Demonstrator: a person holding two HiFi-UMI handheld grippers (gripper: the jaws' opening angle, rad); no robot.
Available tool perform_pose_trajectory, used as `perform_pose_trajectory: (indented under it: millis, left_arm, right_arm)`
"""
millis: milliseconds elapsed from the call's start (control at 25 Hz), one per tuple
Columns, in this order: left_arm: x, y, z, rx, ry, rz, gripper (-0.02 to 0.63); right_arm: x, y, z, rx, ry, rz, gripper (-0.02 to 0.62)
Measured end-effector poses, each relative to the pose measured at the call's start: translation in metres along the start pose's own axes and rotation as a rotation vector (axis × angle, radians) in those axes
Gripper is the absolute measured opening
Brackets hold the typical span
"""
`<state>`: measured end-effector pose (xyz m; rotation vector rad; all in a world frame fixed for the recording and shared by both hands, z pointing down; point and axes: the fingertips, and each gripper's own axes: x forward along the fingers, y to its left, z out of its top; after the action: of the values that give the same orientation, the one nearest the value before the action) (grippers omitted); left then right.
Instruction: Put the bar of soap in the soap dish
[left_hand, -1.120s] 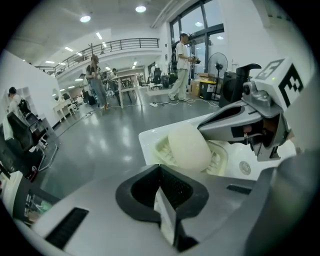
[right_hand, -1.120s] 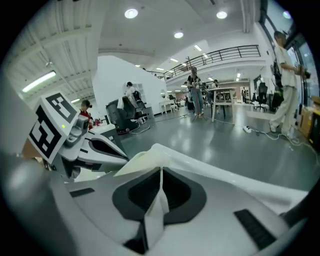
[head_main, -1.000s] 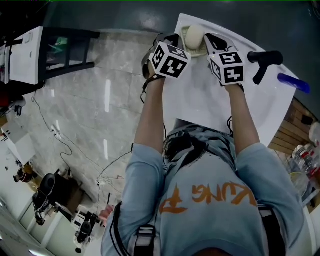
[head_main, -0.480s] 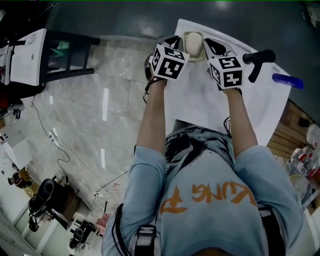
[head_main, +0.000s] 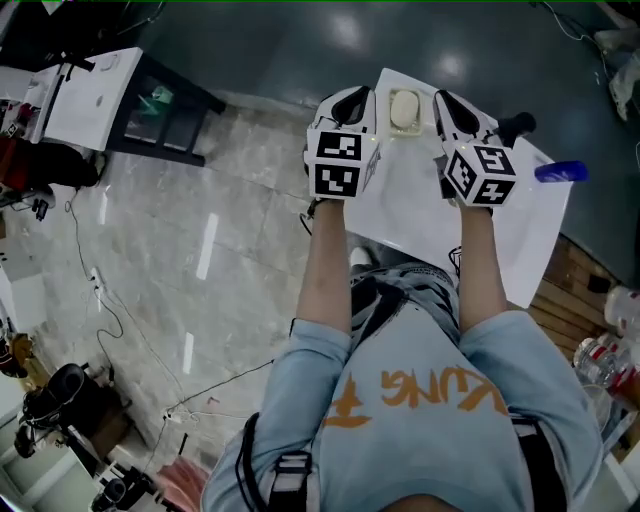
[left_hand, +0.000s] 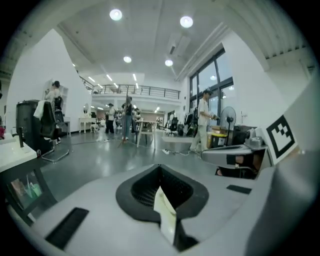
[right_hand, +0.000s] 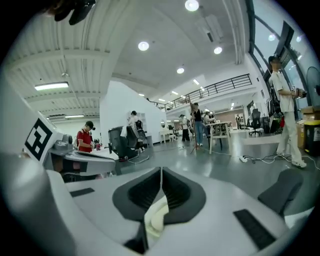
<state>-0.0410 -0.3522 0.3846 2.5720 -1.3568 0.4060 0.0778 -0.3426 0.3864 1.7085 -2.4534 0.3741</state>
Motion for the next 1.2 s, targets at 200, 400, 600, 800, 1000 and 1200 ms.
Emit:
perform_pose_trajectory:
  millis: [200,400,600,800,1000,1200]
  left_arm:
    - [-0.069,-0.004,0.036,-0.018,-0.170,0.020,0.020]
    - [-0.117,-0.013,0.058,-0.010,-0.276,0.043,0.020]
    - [-0.147,-0.033,0.071,0.007,-0.373,0.027,0.020]
    - [-0.152,-0.038,0.072,0.040,-0.361,0.044,0.020]
    - [-0.152,-0.049,0.075,0.030,-0.373,0.033,0.020]
    - [-0.149,-0.058,0.069,0.027,-0.363,0.027,0.020]
  right_arm:
    - [-0.045,0.030,0.046,-0.005,-0.130,-0.008,0.034]
    - [-0.086,0.047,0.081,-0.034,-0.228,-0.033,0.034]
    - [-0.115,0.054,0.093,-0.079,-0.275,-0.073,0.035]
    - [-0.128,0.060,0.087,-0.111,-0.252,-0.070,0.035]
    - [-0.142,0.059,0.092,-0.144,-0.251,-0.066,0.035]
    - [-0.151,0.053,0.089,-0.148,-0.249,-0.069,0.035]
